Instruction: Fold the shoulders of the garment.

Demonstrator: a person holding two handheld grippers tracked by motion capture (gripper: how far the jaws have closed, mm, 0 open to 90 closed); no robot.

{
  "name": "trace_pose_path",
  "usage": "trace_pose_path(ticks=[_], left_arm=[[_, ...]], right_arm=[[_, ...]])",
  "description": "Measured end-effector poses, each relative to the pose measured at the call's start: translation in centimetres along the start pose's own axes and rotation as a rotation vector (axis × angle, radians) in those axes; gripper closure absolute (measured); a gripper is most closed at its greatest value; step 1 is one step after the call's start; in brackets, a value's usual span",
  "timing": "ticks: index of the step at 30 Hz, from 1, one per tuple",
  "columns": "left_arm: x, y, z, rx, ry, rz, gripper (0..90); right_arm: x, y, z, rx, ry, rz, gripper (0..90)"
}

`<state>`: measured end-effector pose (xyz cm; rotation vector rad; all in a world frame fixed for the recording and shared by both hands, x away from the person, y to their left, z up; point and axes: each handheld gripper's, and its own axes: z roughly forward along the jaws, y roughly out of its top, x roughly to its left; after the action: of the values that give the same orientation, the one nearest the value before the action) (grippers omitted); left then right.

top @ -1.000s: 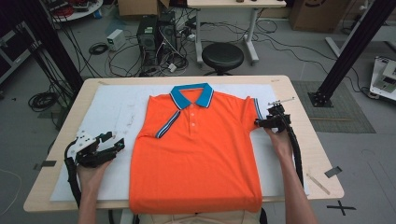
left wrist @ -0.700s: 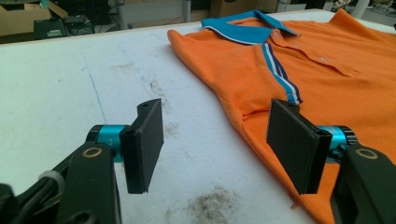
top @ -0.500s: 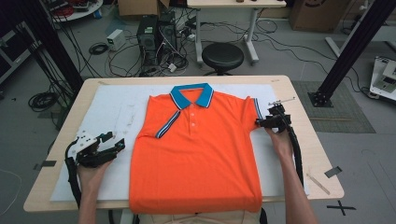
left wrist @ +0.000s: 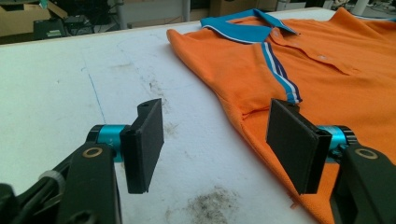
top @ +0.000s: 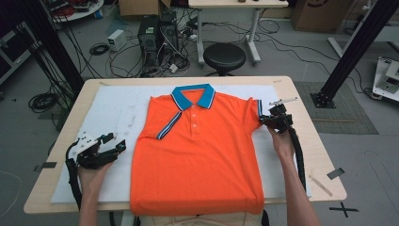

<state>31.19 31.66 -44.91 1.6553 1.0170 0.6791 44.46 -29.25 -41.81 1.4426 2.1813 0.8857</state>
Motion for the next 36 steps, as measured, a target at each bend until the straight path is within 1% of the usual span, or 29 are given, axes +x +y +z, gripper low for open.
trace_pose_path(ticks=[2,3,4,5,8,12,13,14,15,16,17,18,19,20,21,23,24,25,26,27,28,29,30,31,32,33,34,35,36], left_arm=[[0.0,0.0,0.0,0.002,0.001,0.003,36.9],[0.0,0.0,0.0,0.003,0.0,0.009,36.9],[0.0,0.0,0.0,0.003,0.0,0.009,36.9],[0.0,0.0,0.0,0.004,0.001,0.009,36.9],[0.0,0.0,0.0,0.006,0.001,0.007,36.9],[0.0,0.0,0.1,0.01,0.001,0.008,36.9],[-0.1,0.0,0.1,0.008,0.003,0.006,36.9],[0.0,0.0,0.1,0.011,0.002,0.009,36.9],[0.0,0.0,0.1,0.011,0.002,0.009,36.8],[0.0,0.0,0.1,0.01,0.001,0.009,36.9],[-0.1,0.0,0.1,0.01,0.001,0.01,36.9],[-0.1,0.0,0.1,0.01,0.001,0.01,36.9],[-0.1,0.0,0.0,0.009,0.0,0.01,36.9],[-0.1,0.0,0.0,0.009,0.0,0.01,36.9],[0.0,0.0,0.0,0.008,-0.001,0.011,36.9],[-0.1,0.0,0.0,0.006,-0.002,0.008,36.8],[-0.1,0.0,0.0,0.006,-0.002,0.008,36.9],[-0.1,0.0,0.0,0.006,-0.002,0.008,36.9],[-0.1,0.0,0.0,0.005,-0.002,0.008,36.9],[-0.1,0.0,0.0,0.005,-0.002,0.008,36.9],[-0.1,0.0,0.0,0.005,-0.002,0.008,36.9],[-0.1,0.0,0.0,0.006,-0.004,0.005,36.9],[-0.1,0.0,0.0,0.006,-0.003,0.006,36.9],[-0.1,0.0,0.0,0.006,-0.004,0.005,36.9],[-0.1,0.0,0.0,0.006,-0.004,0.005,36.9],[-0.1,0.0,0.0,0.006,-0.004,0.005,36.9],[0.0,0.0,0.0,0.007,-0.004,0.006,36.9],[-0.1,0.0,0.1,0.008,-0.004,0.007,36.9],[-0.1,0.0,0.1,0.008,-0.004,0.007,36.9]], right_arm=[[0.3,0.1,-0.2,-0.011,0.001,-0.001,86.3],[0.7,0.2,-0.5,-0.036,0.017,-0.011,86.5],[0.7,0.2,-0.5,-0.036,0.017,-0.011,86.5],[1.2,0.4,-0.7,-0.048,0.039,-0.018,86.5],[2.1,0.7,-0.6,-0.052,0.051,-0.05,86.5],[3.6,1.7,-0.3,-0.049,0.064,-0.088,86.5],[3.6,1.7,-0.3,-0.049,0.064,-0.088,86.5],[4.5,2.2,0.0,-0.041,0.068,-0.117,86.5],[4.5,2.2,0.0,-0.041,0.068,-0.117,86.5],[5.5,2.8,0.4,-0.029,0.069,-0.153,86.5],[6.0,3.0,0.7,-0.022,0.065,-0.174,86.5],[6.0,3.0,0.7,-0.022,0.065,-0.174,86.5],[7.0,3.4,1.2,-0.01,0.067,-0.202,86.4],[7.0,3.4,1.2,-0.01,0.067,-0.202,86.4],[8.0,3.7,1.8,0.0,0.072,-0.231,86.4],[9.1,3.7,2.4,0.015,0.074,-0.258,86.3],[9.1,3.7,2.4,0.015,0.074,-0.258,86.3],[9.5,3.7,2.7,0.021,0.072,-0.285,86.3],[10.0,3.7,2.9,0.033,0.069,-0.296,86.2],[10.6,3.5,3.5,0.047,0.077,-0.311,86.0],[10.6,3.5,3.5,0.047,0.077,-0.311,86.0],[10.8,3.5,3.8,0.047,0.115,-0.314,85.7],[10.9,3.4,3.9,0.048,0.135,-0.312,84.1],[10.9,3.4,3.9,0.051,0.144,-0.319,80.6],[10.9,3.4,3.9,0.051,0.144,-0.319,80.6],[10.7,3.5,3.5,0.034,0.146,-0.302,76.3],[10.7,3.5,3.5,0.034,0.146,-0.302,76.3],[10.2,3.7,2.9,-0.007,0.144,-0.264,72.9],[10.2,3.7,2.9,-0.007,0.144,-0.264,72.9]])
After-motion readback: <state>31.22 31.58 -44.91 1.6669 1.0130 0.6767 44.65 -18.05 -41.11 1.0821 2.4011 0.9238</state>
